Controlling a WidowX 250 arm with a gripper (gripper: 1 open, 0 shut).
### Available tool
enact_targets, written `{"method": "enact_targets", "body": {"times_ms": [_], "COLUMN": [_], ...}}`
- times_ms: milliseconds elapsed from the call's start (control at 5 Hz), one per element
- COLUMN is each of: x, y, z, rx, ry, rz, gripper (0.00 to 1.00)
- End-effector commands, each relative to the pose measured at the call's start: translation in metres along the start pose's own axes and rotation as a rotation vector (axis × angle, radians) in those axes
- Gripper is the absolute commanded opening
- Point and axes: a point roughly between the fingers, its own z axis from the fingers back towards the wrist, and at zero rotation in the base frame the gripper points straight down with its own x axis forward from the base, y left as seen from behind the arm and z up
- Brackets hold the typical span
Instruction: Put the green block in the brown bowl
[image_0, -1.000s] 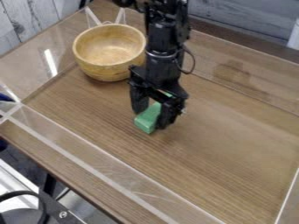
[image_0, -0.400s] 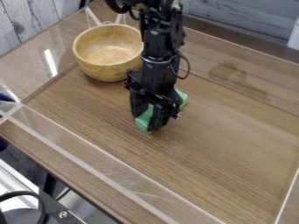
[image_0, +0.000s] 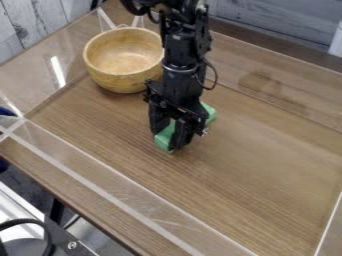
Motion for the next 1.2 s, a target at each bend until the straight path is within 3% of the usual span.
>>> {"method": "enact_targets", "body": {"times_ms": [0,200,600,1000], "x": [0.002,0.002,0.012,0.011], "y": [0.001,-0.001,0.005,0.009], "z": [0.002,0.002,0.005,0.005], "rx": [0.001,-0.005,0.015,0.012], "ry": [-0.043,-0.061,-0.037,-0.048], "rz": [-0.011,-0.018,-0.073,-0.071], "gripper": [0.0,0.0,0.0,0.0]}}
